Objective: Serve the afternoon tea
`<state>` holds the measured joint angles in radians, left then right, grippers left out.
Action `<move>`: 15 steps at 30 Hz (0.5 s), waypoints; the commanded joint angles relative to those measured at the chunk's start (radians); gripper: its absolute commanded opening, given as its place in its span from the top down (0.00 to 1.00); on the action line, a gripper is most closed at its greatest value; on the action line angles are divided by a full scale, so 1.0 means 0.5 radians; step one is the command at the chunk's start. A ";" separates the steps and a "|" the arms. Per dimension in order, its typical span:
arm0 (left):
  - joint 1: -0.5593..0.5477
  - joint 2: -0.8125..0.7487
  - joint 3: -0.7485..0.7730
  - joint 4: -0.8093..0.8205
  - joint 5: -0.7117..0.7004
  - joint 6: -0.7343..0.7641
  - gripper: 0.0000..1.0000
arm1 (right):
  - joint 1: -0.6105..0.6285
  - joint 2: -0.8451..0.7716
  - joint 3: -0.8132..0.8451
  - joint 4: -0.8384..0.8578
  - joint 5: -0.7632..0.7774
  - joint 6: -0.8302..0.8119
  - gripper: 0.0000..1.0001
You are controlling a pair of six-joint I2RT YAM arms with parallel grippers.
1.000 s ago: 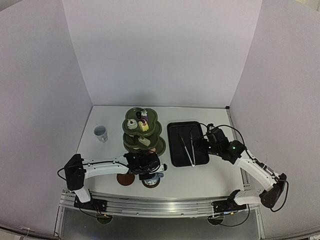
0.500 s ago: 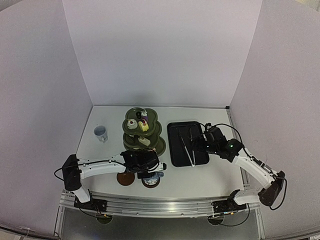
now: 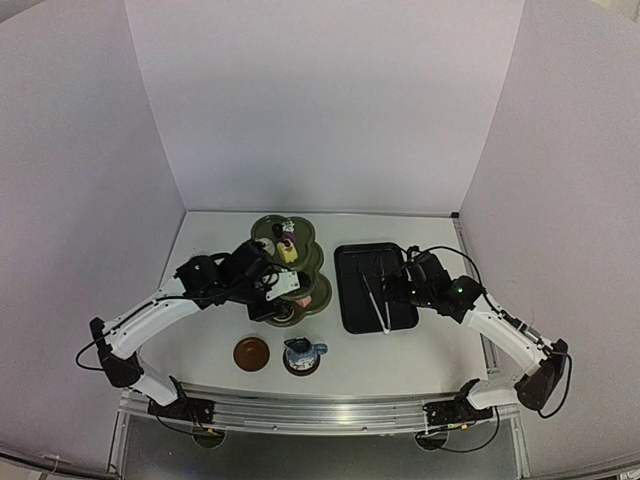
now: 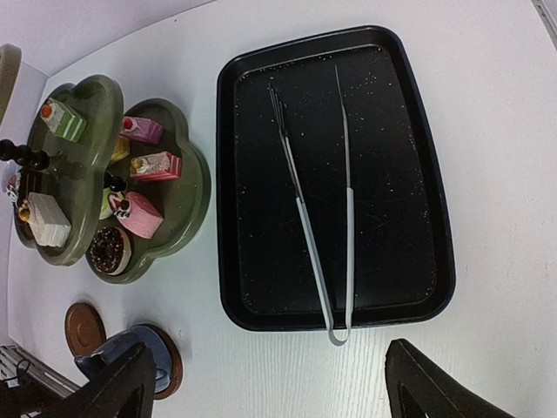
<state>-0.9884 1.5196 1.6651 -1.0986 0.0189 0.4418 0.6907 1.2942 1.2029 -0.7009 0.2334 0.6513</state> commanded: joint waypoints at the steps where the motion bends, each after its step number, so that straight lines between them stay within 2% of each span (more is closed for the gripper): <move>1: 0.349 -0.204 0.224 -0.154 0.159 0.025 0.39 | 0.013 0.028 0.102 0.009 -0.005 -0.073 0.11; 3: 0.524 -0.233 0.267 -0.111 0.108 -0.015 0.37 | 0.012 0.033 0.110 0.009 0.015 -0.089 0.10; 6: 0.808 -0.244 0.291 -0.012 -0.074 -0.034 0.28 | 0.009 0.051 0.121 0.009 0.038 -0.108 0.09; 8: 1.038 -0.211 0.311 0.005 -0.177 0.037 0.23 | 0.009 0.075 0.135 0.009 0.039 -0.128 0.09; 10: 1.284 -0.111 0.350 -0.031 -0.153 0.104 0.22 | 0.009 0.102 0.149 0.009 0.035 -0.148 0.09; 13: 1.685 0.093 0.481 -0.149 -0.003 0.116 0.26 | 0.008 0.141 0.161 0.009 0.026 -0.167 0.08; 15: 1.861 0.246 0.545 -0.233 0.144 0.098 0.32 | 0.009 0.158 0.161 0.009 0.025 -0.170 0.08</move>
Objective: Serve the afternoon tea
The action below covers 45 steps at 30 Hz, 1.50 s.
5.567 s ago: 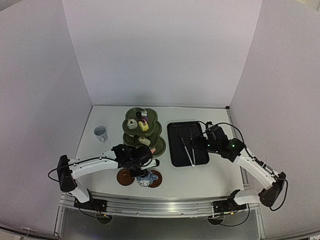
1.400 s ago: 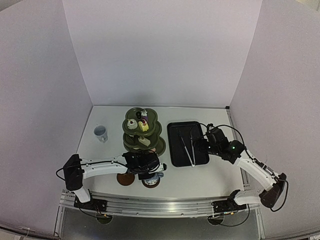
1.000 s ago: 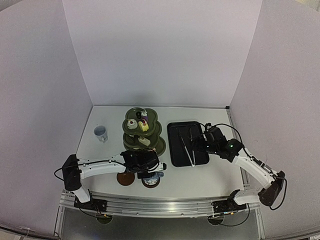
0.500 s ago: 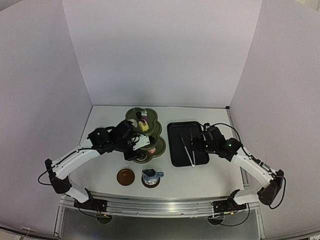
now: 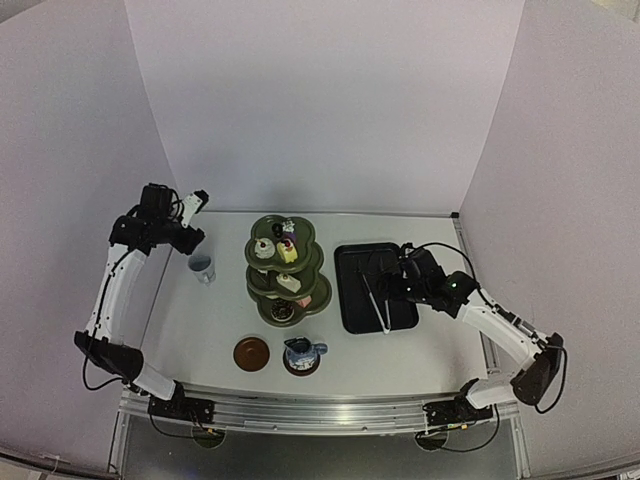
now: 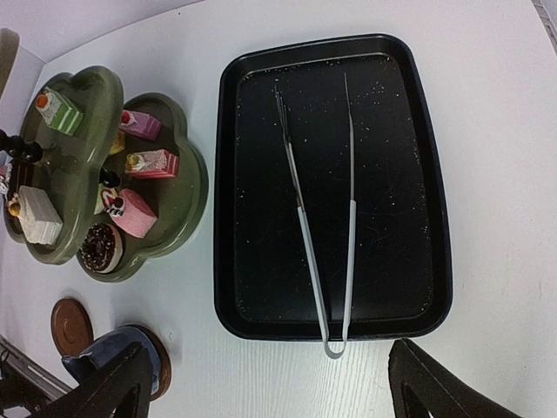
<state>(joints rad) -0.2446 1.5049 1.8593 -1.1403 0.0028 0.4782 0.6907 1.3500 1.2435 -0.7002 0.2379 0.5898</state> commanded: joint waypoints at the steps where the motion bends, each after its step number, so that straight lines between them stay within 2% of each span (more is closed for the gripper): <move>1: 0.421 0.323 0.146 -0.150 0.210 0.035 0.33 | 0.009 0.052 0.077 0.008 0.017 -0.049 0.08; 6: 0.468 0.634 0.084 -0.160 0.105 0.290 0.30 | 0.009 0.080 0.074 0.008 0.014 -0.066 0.08; 10: 0.465 0.975 0.260 -0.341 0.084 0.547 0.29 | 0.011 0.102 0.086 0.008 0.000 -0.079 0.07; 15: 0.464 1.195 0.313 -0.137 -0.133 0.802 0.29 | 0.010 0.133 0.119 0.008 -0.018 -0.093 0.07; 22: 0.462 1.544 0.717 -0.178 -0.231 0.897 0.29 | 0.009 0.165 0.143 0.009 -0.031 -0.073 0.07; 31: 0.421 1.656 0.715 -0.111 -0.228 1.030 0.29 | 0.007 0.222 0.189 0.009 -0.051 -0.069 0.07; 39: 0.313 1.637 0.682 -0.042 -0.184 1.111 0.38 | 0.009 0.339 0.277 0.008 -0.117 -0.067 0.07; 45: 0.299 1.695 0.719 -0.108 -0.221 1.119 0.56 | 0.010 0.346 0.294 0.008 -0.117 -0.072 0.07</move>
<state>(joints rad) -0.0988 2.3386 2.2024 -1.1852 -0.1076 1.0236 0.6907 1.5208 1.3498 -0.6989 0.1875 0.5525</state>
